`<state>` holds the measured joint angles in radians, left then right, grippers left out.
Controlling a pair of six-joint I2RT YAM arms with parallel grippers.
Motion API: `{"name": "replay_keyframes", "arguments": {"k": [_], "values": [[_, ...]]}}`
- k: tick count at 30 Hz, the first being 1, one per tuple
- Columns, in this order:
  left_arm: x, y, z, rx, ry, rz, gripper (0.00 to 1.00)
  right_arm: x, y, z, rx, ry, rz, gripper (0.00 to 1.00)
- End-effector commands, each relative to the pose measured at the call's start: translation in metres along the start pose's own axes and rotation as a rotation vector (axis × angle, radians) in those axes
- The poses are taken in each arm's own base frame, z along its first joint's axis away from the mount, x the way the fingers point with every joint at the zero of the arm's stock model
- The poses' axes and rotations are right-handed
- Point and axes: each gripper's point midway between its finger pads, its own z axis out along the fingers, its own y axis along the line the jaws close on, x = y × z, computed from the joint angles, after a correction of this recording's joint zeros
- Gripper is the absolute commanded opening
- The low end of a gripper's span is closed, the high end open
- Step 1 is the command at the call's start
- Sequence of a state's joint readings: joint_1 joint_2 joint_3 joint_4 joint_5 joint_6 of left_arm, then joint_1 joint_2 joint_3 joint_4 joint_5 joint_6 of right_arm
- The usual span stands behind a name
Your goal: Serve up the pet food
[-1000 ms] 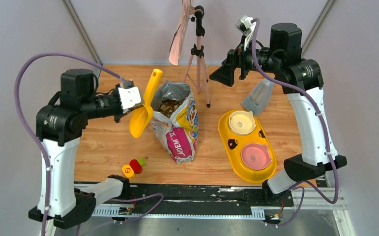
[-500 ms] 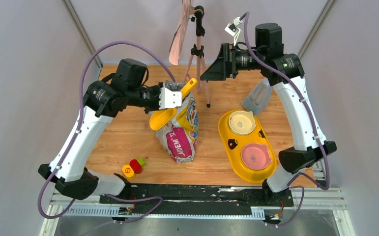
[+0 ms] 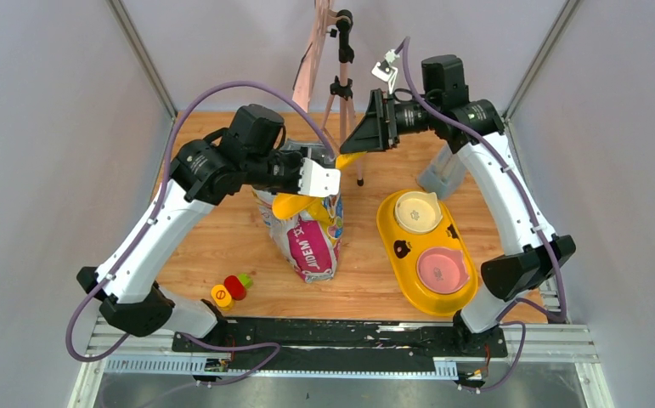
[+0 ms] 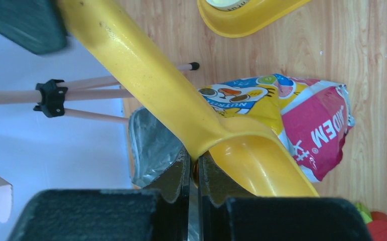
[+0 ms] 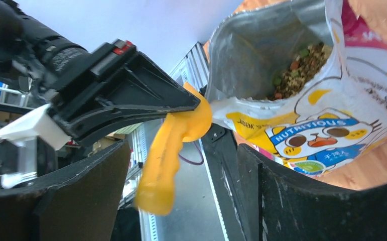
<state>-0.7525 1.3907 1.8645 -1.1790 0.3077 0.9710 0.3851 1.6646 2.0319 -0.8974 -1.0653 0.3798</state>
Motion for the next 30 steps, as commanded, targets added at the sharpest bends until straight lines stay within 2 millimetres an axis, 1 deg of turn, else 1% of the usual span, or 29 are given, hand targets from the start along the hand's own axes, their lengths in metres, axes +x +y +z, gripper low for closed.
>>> {"name": "replay_keyframes", "arguments": {"k": [1,4,7,8,10,13,14,15,16,18,19,20,21,22,24,25,26,27,28,29,30], "values": [[-0.023,0.027,0.0,-0.094,-0.047,0.031,0.0,0.016,0.012,-0.003,-0.043,0.024,-0.041,0.78],[-0.028,0.028,0.003,-0.092,-0.062,0.027,0.0,0.017,0.012,-0.002,-0.032,0.02,-0.052,0.76],[-0.029,0.026,0.007,-0.078,-0.064,0.034,0.0,0.013,0.012,0.0,-0.028,0.009,-0.06,0.69],[-0.03,0.025,0.007,-0.078,-0.068,0.036,0.0,0.012,0.013,0.0,-0.027,0.005,-0.063,0.64],[-0.031,0.025,0.009,-0.078,-0.071,0.035,0.0,0.01,0.014,0.0,-0.027,-0.002,-0.071,0.5],[-0.032,0.029,0.01,-0.094,-0.074,0.021,0.0,0.011,0.014,0.0,-0.029,-0.002,-0.075,0.2],[-0.032,0.029,0.011,-0.099,-0.069,0.016,0.0,0.012,0.014,-0.001,-0.027,-0.001,-0.074,0.13],[-0.032,0.031,0.012,-0.106,-0.072,0.009,0.0,0.013,0.014,-0.002,-0.025,-0.002,-0.079,0.04],[-0.032,0.032,0.012,-0.11,-0.069,0.002,0.0,0.014,0.016,-0.004,-0.025,-0.004,-0.091,0.0],[-0.032,0.035,0.014,-0.129,-0.068,-0.03,0.01,0.017,0.019,-0.009,-0.02,-0.007,-0.121,0.0],[-0.032,0.037,0.015,-0.139,-0.07,-0.062,0.07,0.018,0.021,-0.013,-0.017,-0.013,-0.142,0.0],[-0.031,0.038,0.014,-0.15,-0.067,-0.083,0.28,0.018,0.023,-0.017,-0.017,-0.021,-0.165,0.0],[-0.033,0.039,0.014,-0.162,-0.075,-0.131,0.38,0.017,0.025,-0.023,-0.021,-0.03,-0.193,0.0],[-0.033,0.039,0.014,-0.164,-0.078,-0.155,0.51,0.017,0.028,-0.029,-0.021,-0.041,-0.224,0.0],[-0.035,0.034,0.012,-0.162,-0.095,-0.23,0.6,0.017,0.034,-0.041,-0.02,-0.065,-0.288,0.0],[-0.037,0.034,0.012,-0.166,-0.108,-0.274,0.61,0.018,0.037,-0.044,-0.025,-0.07,-0.312,0.0],[-0.036,0.028,0.015,-0.152,-0.114,-0.292,0.61,0.02,0.042,-0.047,-0.039,-0.074,-0.333,0.0],[-0.037,0.028,0.016,-0.157,-0.129,-0.311,0.62,0.023,0.046,-0.049,-0.058,-0.07,-0.344,0.0],[-0.035,0.022,0.02,-0.144,-0.133,-0.321,0.61,0.026,0.051,-0.05,-0.078,-0.066,-0.347,0.0],[-0.038,0.022,0.021,-0.146,-0.156,-0.322,0.59,0.028,0.055,-0.051,-0.099,-0.062,-0.346,0.0],[-0.037,0.019,0.024,-0.138,-0.162,-0.318,0.53,0.03,0.058,-0.051,-0.112,-0.057,-0.331,0.0]]}}
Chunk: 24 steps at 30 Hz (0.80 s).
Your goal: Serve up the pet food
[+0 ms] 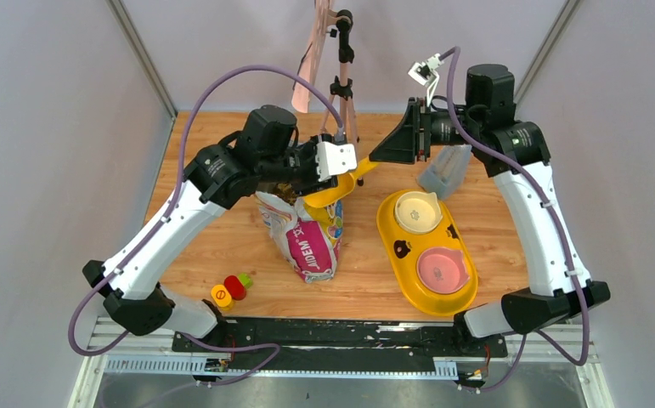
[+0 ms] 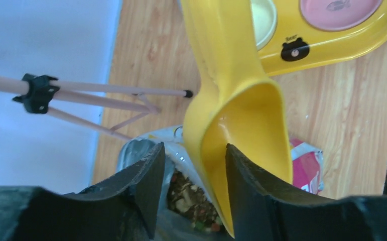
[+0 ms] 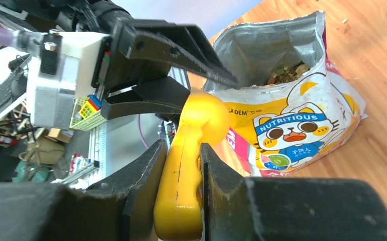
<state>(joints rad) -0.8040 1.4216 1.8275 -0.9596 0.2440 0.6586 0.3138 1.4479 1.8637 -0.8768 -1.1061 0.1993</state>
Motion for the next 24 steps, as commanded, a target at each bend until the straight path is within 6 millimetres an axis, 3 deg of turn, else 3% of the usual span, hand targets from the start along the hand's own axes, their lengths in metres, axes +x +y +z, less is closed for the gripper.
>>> {"name": "replay_keyframes", "arguments": {"k": [1,6,8,10,12,16,19,24], "values": [[-0.013,-0.009,0.001,0.009,-0.094,-0.079,0.49,0.002,0.034,-0.008,-0.121,-0.005,-0.09,0.0],[-0.024,-0.01,0.0,0.019,-0.147,-0.066,0.11,0.004,0.027,-0.007,-0.094,-0.008,-0.065,0.0],[-0.028,-0.008,-0.002,0.011,-0.162,-0.07,0.02,0.003,0.022,-0.006,-0.068,-0.016,-0.061,0.0],[-0.029,-0.008,-0.002,0.008,-0.167,-0.082,0.0,0.002,0.013,-0.005,-0.016,-0.029,-0.06,0.05],[-0.029,-0.008,-0.001,0.014,-0.165,-0.1,0.0,0.002,0.003,-0.004,0.033,-0.037,-0.054,0.33],[-0.029,-0.007,0.001,0.006,-0.157,-0.154,0.0,0.002,-0.002,-0.002,0.042,-0.043,-0.001,0.58],[-0.028,-0.001,0.007,-0.023,-0.148,-0.229,0.0,0.0,-0.006,0.001,0.052,-0.052,0.045,0.64],[-0.021,0.008,0.013,-0.082,-0.116,-0.305,0.0,-0.002,-0.011,0.004,0.054,-0.054,0.09,0.65]]}}
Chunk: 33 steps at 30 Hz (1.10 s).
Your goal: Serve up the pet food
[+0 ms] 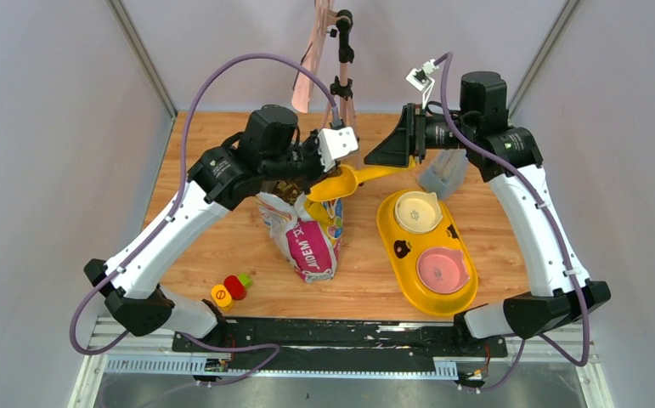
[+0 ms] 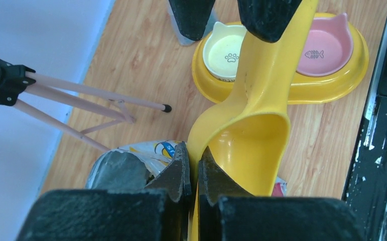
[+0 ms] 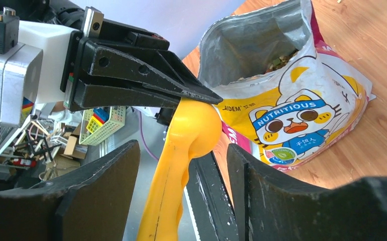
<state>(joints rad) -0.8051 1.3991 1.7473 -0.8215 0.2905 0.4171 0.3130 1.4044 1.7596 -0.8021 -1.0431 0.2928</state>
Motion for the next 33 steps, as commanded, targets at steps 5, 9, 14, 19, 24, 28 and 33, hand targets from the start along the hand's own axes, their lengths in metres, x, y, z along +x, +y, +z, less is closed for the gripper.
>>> {"name": "replay_keyframes", "arguments": {"k": [5,9,14,19,24,28,33], "values": [[-0.001,0.021,0.006,-0.12,0.019,-0.097,0.0,-0.021,0.001,-0.01,-0.008,-0.063,0.049,0.74],[0.004,0.027,0.008,-0.143,0.048,-0.113,0.0,-0.023,-0.006,-0.015,0.006,-0.073,0.067,0.77],[0.004,0.028,0.013,-0.131,0.047,-0.156,0.0,-0.02,-0.006,-0.018,-0.008,-0.067,0.102,0.78],[0.003,0.032,0.015,-0.141,0.032,-0.236,0.0,-0.019,-0.007,-0.02,-0.009,-0.073,0.102,0.78],[-0.005,0.036,0.023,-0.13,-0.009,-0.333,0.0,-0.019,-0.022,-0.018,0.053,-0.094,0.111,0.76],[-0.008,0.033,0.032,-0.093,-0.019,-0.356,0.0,-0.019,-0.023,-0.018,0.045,-0.092,0.121,0.72],[-0.014,0.032,0.04,-0.066,-0.038,-0.375,0.0,-0.023,-0.026,-0.016,0.05,-0.101,0.124,0.67]]}}
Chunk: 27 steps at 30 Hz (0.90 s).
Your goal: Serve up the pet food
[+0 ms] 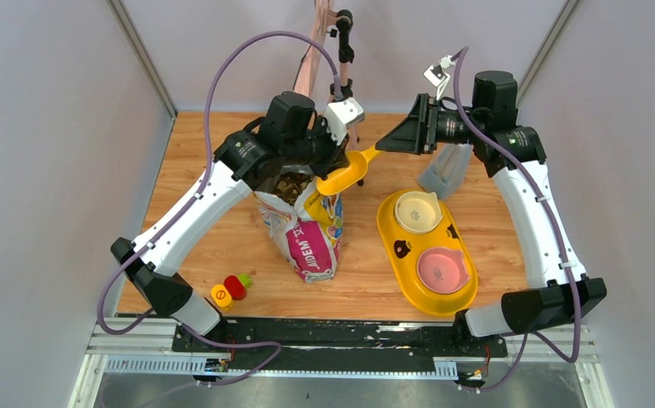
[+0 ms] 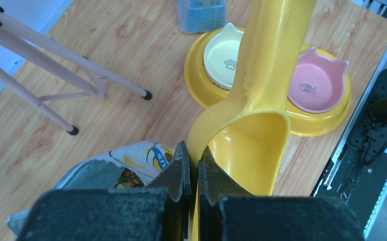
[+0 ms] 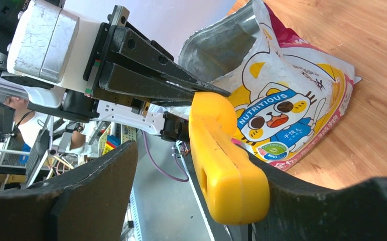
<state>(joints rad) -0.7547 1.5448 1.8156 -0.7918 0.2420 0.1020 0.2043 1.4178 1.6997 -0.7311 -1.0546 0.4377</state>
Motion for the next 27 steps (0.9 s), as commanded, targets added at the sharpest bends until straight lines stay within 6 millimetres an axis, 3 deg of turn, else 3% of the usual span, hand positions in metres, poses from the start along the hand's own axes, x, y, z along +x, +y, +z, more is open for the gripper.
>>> {"name": "replay_keyframes", "arguments": {"k": [1,14,17,19,20,22,23,25,27], "values": [[-0.033,-0.005,-0.001,0.03,-0.106,-0.028,0.0,-0.009,0.011,-0.002,-0.022,-0.034,-0.04,0.66],[-0.033,-0.007,0.008,0.054,-0.097,-0.059,0.0,-0.013,0.005,0.002,-0.021,-0.036,-0.041,0.43],[-0.033,-0.008,0.008,0.059,-0.095,-0.059,0.0,-0.013,0.002,0.002,-0.003,-0.045,-0.059,0.27],[-0.032,-0.009,0.007,0.063,-0.092,-0.058,0.0,-0.014,-0.003,0.002,0.02,-0.054,-0.069,0.03],[-0.03,-0.009,0.006,0.065,-0.084,-0.055,0.01,-0.015,-0.006,0.001,0.037,-0.064,-0.078,0.0],[-0.031,-0.005,0.0,0.038,-0.078,-0.045,0.25,-0.016,-0.009,-0.003,0.057,-0.073,-0.096,0.0],[-0.032,0.002,-0.005,-0.002,-0.08,-0.043,0.42,-0.017,-0.011,-0.006,0.071,-0.081,-0.107,0.0],[-0.037,0.016,-0.032,-0.08,-0.099,-0.041,0.58,-0.019,-0.015,-0.015,0.1,-0.097,-0.139,0.0],[-0.037,0.046,-0.063,-0.198,-0.118,-0.074,0.69,-0.021,-0.018,-0.025,0.142,-0.125,-0.19,0.0]]}}
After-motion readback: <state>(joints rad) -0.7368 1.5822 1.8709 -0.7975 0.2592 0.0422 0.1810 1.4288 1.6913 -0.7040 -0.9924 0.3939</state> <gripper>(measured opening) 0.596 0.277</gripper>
